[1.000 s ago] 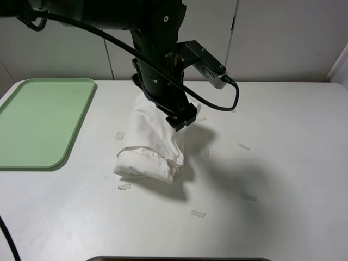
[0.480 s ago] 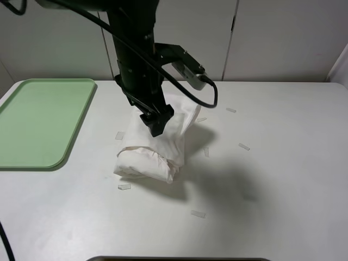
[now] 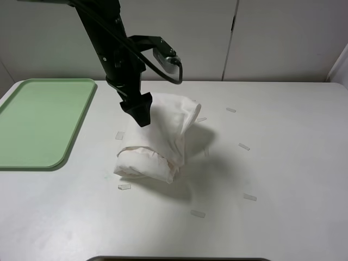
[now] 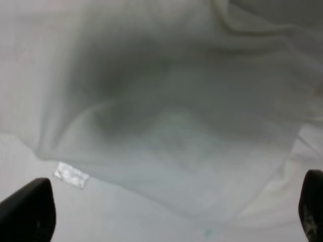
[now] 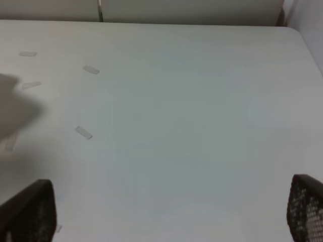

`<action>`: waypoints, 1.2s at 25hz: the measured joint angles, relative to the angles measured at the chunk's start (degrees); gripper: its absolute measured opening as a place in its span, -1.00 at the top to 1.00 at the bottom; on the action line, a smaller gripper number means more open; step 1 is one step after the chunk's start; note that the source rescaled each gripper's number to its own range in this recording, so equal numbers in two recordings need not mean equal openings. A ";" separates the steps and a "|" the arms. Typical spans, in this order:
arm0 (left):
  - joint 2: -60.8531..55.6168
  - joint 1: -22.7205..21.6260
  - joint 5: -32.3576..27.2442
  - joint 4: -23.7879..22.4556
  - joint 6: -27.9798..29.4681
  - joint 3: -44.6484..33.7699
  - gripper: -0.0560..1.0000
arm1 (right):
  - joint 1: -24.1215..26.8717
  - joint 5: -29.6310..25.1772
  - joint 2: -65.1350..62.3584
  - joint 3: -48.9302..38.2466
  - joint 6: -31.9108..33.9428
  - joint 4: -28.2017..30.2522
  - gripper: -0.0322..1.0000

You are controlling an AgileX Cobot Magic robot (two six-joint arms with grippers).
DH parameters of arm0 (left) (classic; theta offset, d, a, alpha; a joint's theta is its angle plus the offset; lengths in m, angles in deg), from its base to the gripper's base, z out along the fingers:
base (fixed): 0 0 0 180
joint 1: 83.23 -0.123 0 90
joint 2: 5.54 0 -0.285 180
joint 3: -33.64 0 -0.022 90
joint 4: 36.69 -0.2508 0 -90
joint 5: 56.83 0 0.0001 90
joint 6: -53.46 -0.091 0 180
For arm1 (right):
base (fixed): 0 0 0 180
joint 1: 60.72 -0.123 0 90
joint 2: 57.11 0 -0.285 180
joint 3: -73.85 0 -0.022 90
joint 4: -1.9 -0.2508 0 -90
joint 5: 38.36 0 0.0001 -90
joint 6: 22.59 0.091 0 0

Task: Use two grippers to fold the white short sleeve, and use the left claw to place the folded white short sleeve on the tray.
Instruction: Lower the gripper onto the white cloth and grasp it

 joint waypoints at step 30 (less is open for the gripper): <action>16.16 3.25 8.87 -1.53 -7.60 0.98 -0.94 | 0.00 0.00 0.00 0.00 0.00 0.00 -1.00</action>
